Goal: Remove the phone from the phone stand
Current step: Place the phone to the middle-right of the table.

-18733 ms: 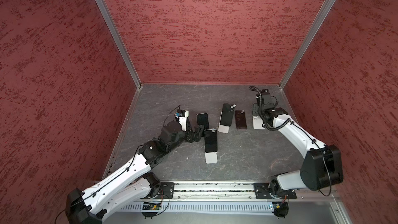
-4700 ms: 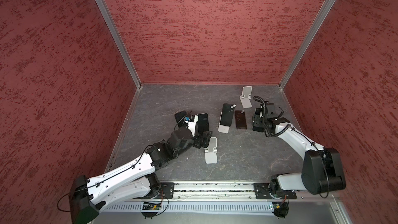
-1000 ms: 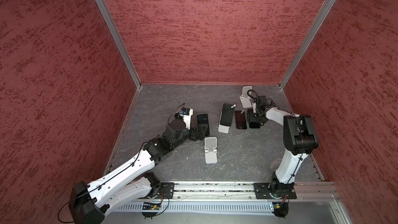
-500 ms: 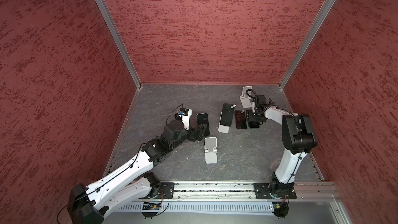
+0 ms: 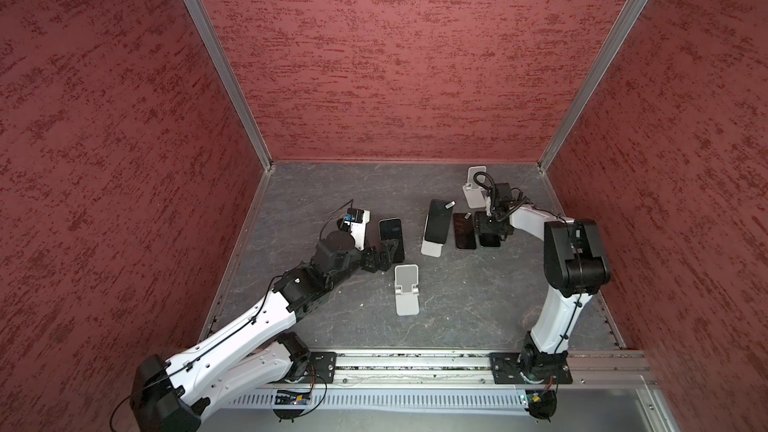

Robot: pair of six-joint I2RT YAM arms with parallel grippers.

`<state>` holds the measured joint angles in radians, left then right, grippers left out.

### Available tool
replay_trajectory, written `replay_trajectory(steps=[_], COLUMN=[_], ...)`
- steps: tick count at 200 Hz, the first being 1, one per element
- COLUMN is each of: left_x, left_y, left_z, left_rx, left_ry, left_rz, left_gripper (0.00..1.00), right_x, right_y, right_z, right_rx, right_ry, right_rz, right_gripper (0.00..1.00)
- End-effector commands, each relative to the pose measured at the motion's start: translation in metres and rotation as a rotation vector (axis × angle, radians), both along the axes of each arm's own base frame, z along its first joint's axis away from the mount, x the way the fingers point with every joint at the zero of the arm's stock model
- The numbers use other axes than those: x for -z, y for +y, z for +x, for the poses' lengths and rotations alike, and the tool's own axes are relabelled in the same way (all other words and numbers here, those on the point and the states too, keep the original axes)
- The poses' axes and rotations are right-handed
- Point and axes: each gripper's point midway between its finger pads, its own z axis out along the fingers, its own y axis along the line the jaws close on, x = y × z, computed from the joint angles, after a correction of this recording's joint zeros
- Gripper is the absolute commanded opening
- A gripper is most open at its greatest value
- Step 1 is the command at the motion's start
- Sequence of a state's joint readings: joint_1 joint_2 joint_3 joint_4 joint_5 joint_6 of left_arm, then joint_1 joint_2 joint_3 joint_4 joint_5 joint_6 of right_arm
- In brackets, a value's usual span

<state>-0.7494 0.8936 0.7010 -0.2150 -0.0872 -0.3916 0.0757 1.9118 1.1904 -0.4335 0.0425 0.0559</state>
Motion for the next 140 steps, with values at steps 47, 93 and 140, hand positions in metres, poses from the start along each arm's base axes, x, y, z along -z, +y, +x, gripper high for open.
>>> replay_trajectory(steps=[47,93,140], left_x=[-0.005,-0.007,-0.001], left_y=[0.006,0.015,0.019], left_z=[0.003,0.003,0.004], left_rx=[-0.022,-0.064,-0.094], left_ry=[-0.021,-0.024,0.031], left_rz=[0.009,0.011,0.063], left_gripper=[0.99,0.99,1.0], right_x=[0.0,-0.02,-0.041], right_y=[0.004,0.008,0.007], right_z=[-0.001,0.008,0.012], right_rx=[0.027,0.032,0.038], right_ry=[0.006,-0.048,-0.099], right_rz=[0.015,0.047,0.047], right_gripper=[0.83,0.85,0.87])
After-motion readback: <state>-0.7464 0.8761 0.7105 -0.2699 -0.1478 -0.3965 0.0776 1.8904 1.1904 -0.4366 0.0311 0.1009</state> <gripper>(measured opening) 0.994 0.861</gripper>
